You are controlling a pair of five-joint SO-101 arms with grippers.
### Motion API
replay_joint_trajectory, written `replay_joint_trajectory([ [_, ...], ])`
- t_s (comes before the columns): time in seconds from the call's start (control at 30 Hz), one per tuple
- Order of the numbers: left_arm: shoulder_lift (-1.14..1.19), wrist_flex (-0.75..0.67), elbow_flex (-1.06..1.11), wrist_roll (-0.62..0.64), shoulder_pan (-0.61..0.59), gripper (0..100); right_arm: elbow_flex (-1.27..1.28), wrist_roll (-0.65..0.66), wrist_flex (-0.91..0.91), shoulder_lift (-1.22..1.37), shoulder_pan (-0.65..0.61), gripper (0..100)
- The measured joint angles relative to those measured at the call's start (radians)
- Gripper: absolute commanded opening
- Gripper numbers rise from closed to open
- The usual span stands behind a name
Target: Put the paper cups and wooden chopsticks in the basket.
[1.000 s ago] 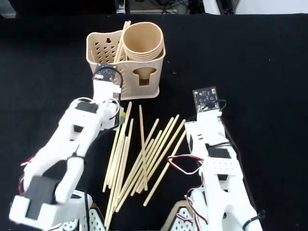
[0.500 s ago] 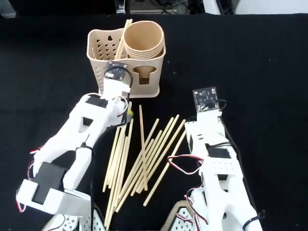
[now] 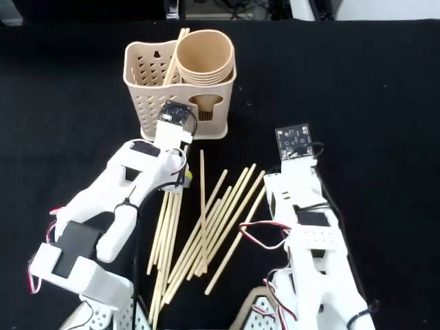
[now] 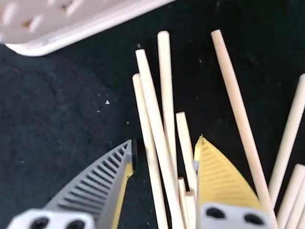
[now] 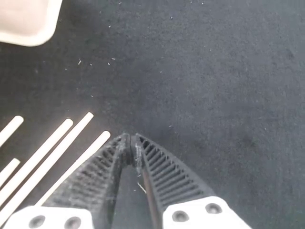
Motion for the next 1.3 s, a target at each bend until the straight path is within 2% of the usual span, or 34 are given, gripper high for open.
replay_joint_trajectory([
  [0.17, -0.006, 0.034, -0.002, -0.002, 0.014, 3, 0.000, 0.000, 0.000, 0.000, 0.000, 2.0],
  [0.4, -0.120, 0.064, 0.094, -0.006, 0.012, 3, 0.000, 0.000, 0.000, 0.000, 0.000, 2.0],
  [0.67, -0.436, 0.069, 0.287, -0.009, 0.011, 3, 0.000, 0.000, 0.000, 0.000, 0.000, 2.0],
  [0.73, -0.493, 0.069, 0.311, -0.044, -0.005, 3, 0.000, 0.000, 0.000, 0.000, 0.000, 2.0],
  [0.93, -0.603, 0.069, 0.311, -0.155, -0.086, 3, 0.000, 0.000, 0.000, 0.000, 0.000, 2.0],
  [1.13, -0.628, 0.071, 0.269, -0.196, -0.100, 3, 0.000, 0.000, 0.000, 0.000, 0.000, 2.0],
  [1.3, -0.629, 0.170, 0.262, -0.201, -0.100, 3, 0.000, 0.000, 0.000, 0.000, 0.000, 2.0],
])
